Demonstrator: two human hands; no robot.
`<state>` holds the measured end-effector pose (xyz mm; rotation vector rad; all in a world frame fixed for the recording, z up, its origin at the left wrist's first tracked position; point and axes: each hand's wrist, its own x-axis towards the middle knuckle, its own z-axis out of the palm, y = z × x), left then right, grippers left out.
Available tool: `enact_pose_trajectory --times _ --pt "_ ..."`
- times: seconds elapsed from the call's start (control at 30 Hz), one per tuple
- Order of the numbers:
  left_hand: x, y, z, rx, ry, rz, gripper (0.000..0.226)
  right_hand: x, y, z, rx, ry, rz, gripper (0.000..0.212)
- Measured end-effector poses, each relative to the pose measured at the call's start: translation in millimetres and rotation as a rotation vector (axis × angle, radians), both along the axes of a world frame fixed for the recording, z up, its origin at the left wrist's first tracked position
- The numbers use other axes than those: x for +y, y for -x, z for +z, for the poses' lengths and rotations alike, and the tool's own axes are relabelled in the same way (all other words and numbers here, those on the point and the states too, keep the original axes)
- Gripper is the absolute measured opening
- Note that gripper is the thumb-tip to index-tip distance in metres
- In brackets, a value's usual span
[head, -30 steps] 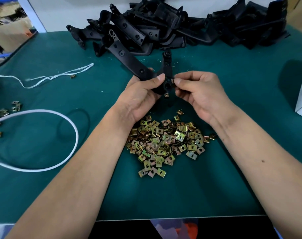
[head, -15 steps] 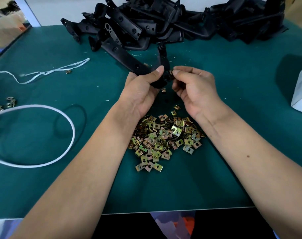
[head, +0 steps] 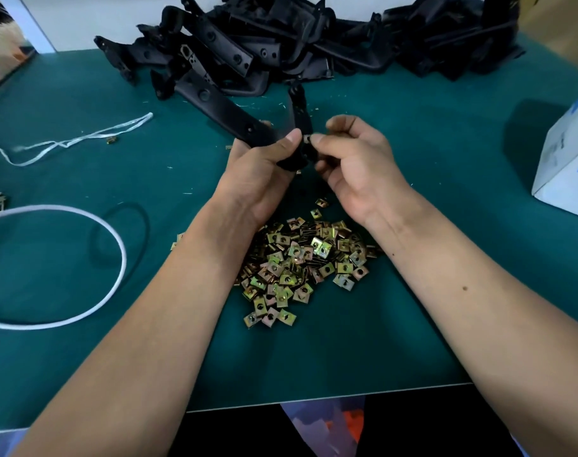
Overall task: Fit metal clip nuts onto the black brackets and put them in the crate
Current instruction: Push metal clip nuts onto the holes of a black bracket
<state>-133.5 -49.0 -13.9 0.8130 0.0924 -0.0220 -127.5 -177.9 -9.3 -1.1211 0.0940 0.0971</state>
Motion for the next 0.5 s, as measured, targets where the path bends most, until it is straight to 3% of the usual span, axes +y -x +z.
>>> enact_pose_trajectory --times 0.23,0.4,0.5 --pt "4 3 -3 -0.009 -0.077 0.002 0.029 -9 -4 0 -0.064 0.155 0.126 0.024" --pt "13 -3 1 -0.026 -0.174 0.077 0.042 -13 -11 -1 -0.215 0.523 0.090 0.014" --pt "22 -8 2 -0.007 -0.085 0.106 0.034 -14 -15 -5 -0.421 1.018 0.034 0.010"
